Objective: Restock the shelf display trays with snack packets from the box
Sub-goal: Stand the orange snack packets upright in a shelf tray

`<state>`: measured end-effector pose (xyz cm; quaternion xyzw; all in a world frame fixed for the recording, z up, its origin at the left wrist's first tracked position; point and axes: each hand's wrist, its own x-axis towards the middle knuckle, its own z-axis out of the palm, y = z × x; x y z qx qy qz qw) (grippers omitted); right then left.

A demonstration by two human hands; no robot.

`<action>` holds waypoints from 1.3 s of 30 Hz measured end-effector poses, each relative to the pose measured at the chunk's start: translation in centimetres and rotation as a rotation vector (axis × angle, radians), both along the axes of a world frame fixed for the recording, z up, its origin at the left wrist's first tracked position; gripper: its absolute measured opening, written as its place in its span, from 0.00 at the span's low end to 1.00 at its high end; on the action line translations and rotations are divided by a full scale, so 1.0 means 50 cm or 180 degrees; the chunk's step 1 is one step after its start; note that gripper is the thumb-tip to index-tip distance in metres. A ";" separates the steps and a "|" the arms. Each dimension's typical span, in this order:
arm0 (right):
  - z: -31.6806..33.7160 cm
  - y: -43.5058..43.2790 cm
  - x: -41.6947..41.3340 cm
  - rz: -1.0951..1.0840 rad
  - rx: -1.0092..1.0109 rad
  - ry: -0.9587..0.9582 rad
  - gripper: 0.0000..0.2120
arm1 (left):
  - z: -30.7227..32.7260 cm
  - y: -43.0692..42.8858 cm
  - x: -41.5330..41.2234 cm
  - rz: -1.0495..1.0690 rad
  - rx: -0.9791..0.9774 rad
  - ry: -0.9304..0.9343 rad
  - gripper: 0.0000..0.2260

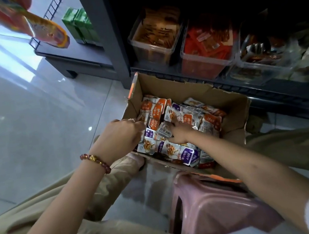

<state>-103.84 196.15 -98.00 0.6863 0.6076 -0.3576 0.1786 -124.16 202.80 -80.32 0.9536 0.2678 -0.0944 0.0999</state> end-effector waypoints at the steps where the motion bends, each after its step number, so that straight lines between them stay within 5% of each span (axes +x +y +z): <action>1: 0.007 -0.008 -0.005 -0.0119 0.0083 0.0118 0.38 | -0.005 0.002 0.002 0.0064 -0.0007 0.0003 0.12; 6: 0.091 -0.072 -0.025 -0.0932 0.1160 0.1000 0.35 | -0.037 -0.001 0.004 0.1263 -0.1291 -0.0607 0.10; 9: 0.163 -0.113 -0.042 -0.0273 0.2279 0.1502 0.26 | -0.047 -0.008 0.014 0.2448 -0.2761 -0.1309 0.08; 12: 0.217 -0.142 -0.058 0.0127 0.2722 0.1978 0.26 | -0.045 -0.023 0.023 0.3454 -0.4150 -0.1640 0.08; 14: 0.236 -0.154 -0.065 0.0270 0.2819 0.2093 0.26 | -0.044 -0.033 0.023 0.3603 -0.4533 -0.1841 0.09; 17: 0.245 -0.155 -0.066 0.0445 0.2765 0.2179 0.20 | -0.048 -0.038 0.020 0.3263 -0.4479 -0.1827 0.16; 22: 0.219 -0.147 -0.057 -0.0098 0.3321 0.1980 0.06 | -0.046 -0.039 0.019 0.2872 -0.3873 -0.1705 0.11; 25: 0.161 -0.129 -0.005 -0.0777 0.2833 0.0920 0.04 | -0.044 -0.037 0.020 0.2893 -0.3390 -0.1538 0.11; 29: 0.069 -0.112 0.096 -0.0738 0.1113 -0.0469 0.15 | -0.039 -0.035 0.022 0.2910 -0.3197 -0.1451 0.11; 33: 0.055 -0.090 0.136 -0.0773 0.1078 -0.0793 0.24 | -0.032 -0.036 0.024 0.2910 -0.3100 -0.1374 0.12; 39: 0.086 -0.087 0.204 -0.2799 0.1897 0.0387 0.13 | -0.022 -0.034 0.025 0.2908 -0.3104 -0.1419 0.10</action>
